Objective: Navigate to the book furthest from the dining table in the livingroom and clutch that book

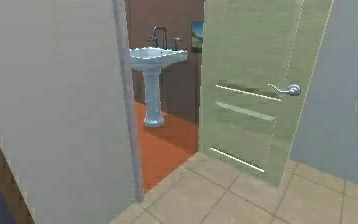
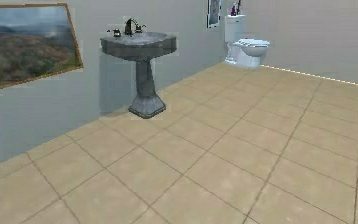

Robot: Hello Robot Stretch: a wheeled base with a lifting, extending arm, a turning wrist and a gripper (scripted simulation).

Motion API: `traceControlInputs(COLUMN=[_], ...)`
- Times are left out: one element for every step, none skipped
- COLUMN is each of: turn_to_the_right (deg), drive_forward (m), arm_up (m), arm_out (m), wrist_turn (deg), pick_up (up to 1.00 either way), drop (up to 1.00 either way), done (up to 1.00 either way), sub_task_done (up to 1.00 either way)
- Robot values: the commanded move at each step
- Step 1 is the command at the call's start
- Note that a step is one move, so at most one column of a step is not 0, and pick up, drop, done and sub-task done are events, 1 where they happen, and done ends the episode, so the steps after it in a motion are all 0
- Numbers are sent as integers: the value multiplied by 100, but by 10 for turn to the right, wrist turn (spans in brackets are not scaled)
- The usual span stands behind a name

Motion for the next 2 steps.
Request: traceControlInputs(turn_to_the_right=[0, 90], drive_forward=[100, 0], arm_up=[0, 0], arm_out=[0, 0], wrist_turn=[0, 0], pick_up=[0, 0], drop=[0, 0], done=[0, 0], sub_task_done=[0, 0])
